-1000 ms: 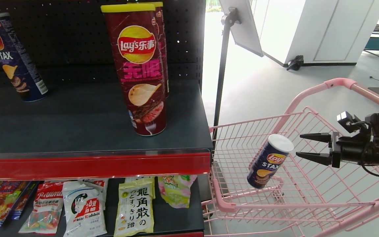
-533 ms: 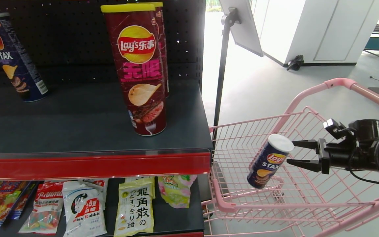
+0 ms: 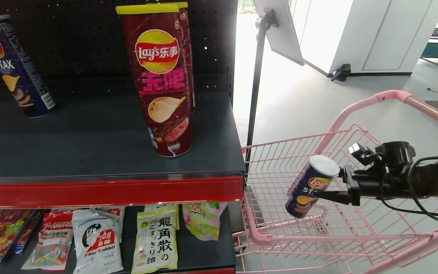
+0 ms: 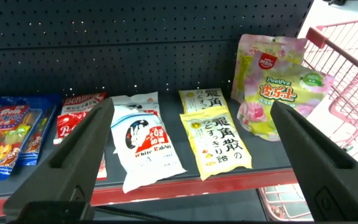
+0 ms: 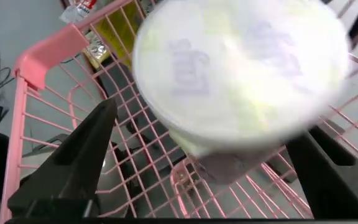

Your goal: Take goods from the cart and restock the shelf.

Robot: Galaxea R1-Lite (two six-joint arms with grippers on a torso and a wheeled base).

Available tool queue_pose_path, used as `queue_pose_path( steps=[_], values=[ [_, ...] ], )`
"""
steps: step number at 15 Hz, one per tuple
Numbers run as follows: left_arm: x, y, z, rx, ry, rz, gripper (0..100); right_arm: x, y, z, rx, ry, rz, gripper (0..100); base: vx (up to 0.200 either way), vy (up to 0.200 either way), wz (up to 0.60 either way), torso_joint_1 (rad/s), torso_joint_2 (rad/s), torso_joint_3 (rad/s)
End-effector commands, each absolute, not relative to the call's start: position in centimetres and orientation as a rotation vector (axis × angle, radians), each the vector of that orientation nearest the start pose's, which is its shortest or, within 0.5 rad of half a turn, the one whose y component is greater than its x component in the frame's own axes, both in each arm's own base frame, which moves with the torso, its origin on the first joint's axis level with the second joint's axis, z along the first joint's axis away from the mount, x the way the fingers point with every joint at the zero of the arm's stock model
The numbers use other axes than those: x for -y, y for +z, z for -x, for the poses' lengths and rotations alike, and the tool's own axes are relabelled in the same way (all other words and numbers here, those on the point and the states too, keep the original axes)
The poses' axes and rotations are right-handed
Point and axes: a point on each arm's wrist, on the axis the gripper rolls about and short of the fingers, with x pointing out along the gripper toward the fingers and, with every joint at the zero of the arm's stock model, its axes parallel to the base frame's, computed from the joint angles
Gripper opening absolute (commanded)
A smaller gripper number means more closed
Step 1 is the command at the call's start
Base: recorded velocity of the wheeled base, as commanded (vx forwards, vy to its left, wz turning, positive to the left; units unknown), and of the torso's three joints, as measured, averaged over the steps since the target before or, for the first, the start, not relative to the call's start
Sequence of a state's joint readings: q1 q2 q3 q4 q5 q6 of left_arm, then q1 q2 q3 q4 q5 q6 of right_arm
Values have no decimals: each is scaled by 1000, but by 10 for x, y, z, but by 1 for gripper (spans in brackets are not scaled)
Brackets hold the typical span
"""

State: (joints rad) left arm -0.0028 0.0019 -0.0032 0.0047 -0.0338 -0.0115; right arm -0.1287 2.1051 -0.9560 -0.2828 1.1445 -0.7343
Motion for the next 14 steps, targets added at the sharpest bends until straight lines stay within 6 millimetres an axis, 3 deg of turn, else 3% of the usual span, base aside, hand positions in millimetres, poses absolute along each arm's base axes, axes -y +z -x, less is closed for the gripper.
queue_pose_path(
  steps=[1, 4, 5, 11, 14],
  values=[
    [1, 76, 23, -3, -37, 12, 100, 4, 57, -356, -338, 1188, 112, 100, 0, 0, 0, 0, 0, 0],
    [1, 76, 23, -3, -37, 12, 100, -24, 58, -360, -331, 1261, 125, 100, 0, 0, 0, 0, 0, 0],
    [1, 76, 23, -3, -37, 12, 100, -32, 56, -362, -329, 1281, 128, 0, 0, 0, 0, 0, 0, 0],
    [1, 76, 23, -3, -37, 12, 100, -44, 61, -367, -313, 1304, 147, 0, 0, 0, 0, 0, 0, 0],
    [1, 76, 23, -3, -37, 12, 100, -38, 99, -361, -221, 1284, 199, 0, 0, 0, 0, 0, 0, 0]
  ],
)
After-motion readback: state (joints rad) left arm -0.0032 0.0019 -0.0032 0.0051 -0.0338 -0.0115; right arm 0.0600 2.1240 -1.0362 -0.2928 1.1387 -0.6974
